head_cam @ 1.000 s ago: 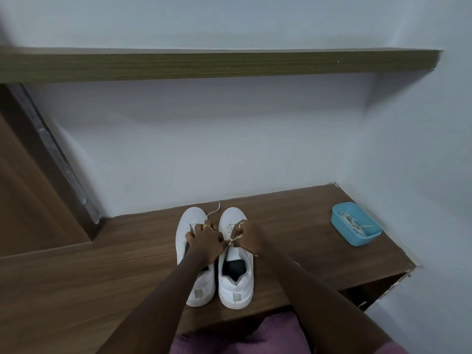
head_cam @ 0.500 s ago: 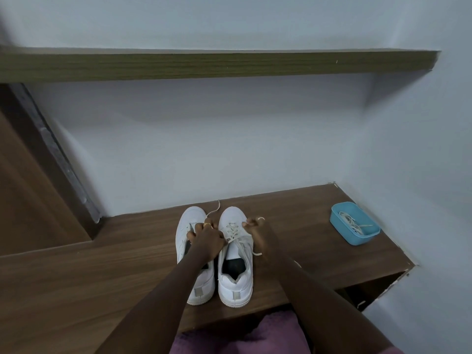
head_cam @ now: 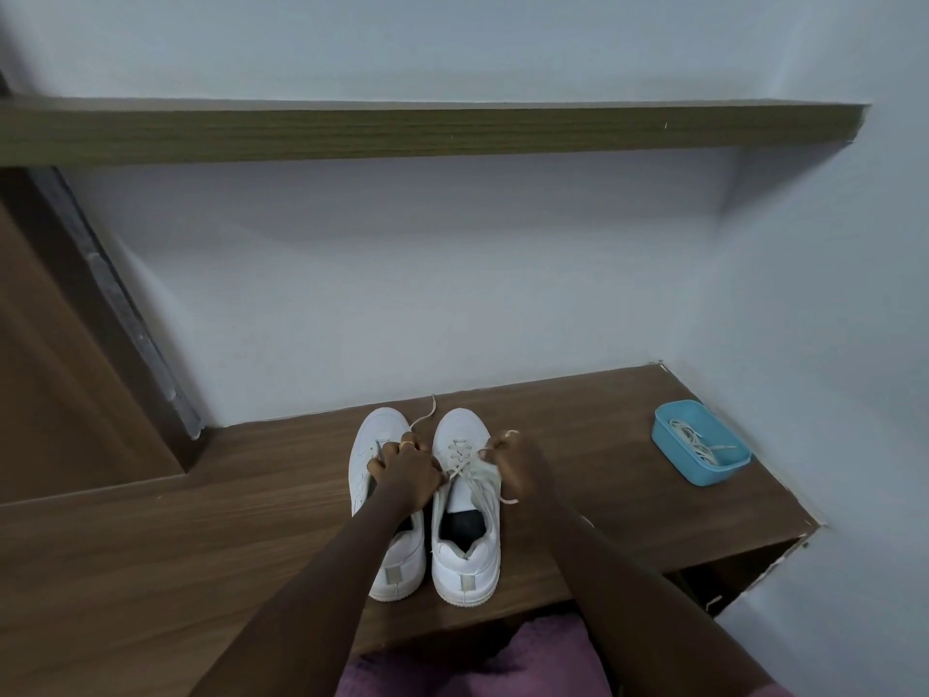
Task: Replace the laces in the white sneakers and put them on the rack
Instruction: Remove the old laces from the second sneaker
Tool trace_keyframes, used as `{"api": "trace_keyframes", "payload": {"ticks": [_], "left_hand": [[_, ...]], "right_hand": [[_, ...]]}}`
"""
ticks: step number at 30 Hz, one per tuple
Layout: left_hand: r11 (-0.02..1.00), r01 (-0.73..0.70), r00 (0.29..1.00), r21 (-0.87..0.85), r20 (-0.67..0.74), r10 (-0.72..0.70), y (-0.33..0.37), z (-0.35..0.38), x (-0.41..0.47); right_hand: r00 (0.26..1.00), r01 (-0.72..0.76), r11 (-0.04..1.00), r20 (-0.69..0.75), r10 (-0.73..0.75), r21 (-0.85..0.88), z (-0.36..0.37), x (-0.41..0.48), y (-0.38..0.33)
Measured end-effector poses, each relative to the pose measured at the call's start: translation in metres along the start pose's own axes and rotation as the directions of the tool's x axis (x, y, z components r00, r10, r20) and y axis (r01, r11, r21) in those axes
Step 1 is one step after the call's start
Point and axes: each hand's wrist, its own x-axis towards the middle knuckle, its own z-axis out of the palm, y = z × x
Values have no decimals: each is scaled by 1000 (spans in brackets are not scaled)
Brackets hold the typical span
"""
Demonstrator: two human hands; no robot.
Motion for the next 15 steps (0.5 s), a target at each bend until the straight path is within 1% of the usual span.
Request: {"api": "trace_keyframes", "payload": {"ticks": [1,2,3,4,5,6,7,8,9,10,12,15], "left_hand": [[1000,2,1000,-3,-6,-3,0,0,0],[1000,5,1000,1,-8,-5,1,0,0],[1000,6,1000,10,-7,-6,1,1,0],[1000,6,1000,22,-8,-6,1,1,1],[999,5,1000,32,-13,-4,2,2,1],[999,5,1000,35,-16,-4,1,2,1],[999,4,1000,33,-17,-4,1,2,1],[1000,4,1000,29,-13,-3,1,2,2],[1000,4,1000,28,-6,-4,0,1,2],[1000,4,1000,30,1,-4,0,2,2],[999,6,1000,40,6,-6,-1,2,4],[999,4,1000,31,2,-4,-2,4,6]], "right_hand": [[996,-81,995,-18,83,65,-5,0,5],[986,-161,984,-24,163,72,-7,3,13],[979,-201,979,3,201,11,-10,2,13],[976,-216,972,-17,216,-91,-8,5,17],[981,-185,964,-84,172,-192,-5,5,16],[987,-132,955,-127,101,-266,-3,3,14],[987,-60,960,-157,17,-272,-1,-1,9],[982,46,950,-159,-99,-309,0,-4,1],[969,173,909,-100,-226,-379,4,-6,-6],[946,282,876,-38,-321,-391,7,-8,-10],[909,397,801,73,-410,-448,12,-12,-17],[873,467,630,210,-440,-621,16,-14,-19]]}}
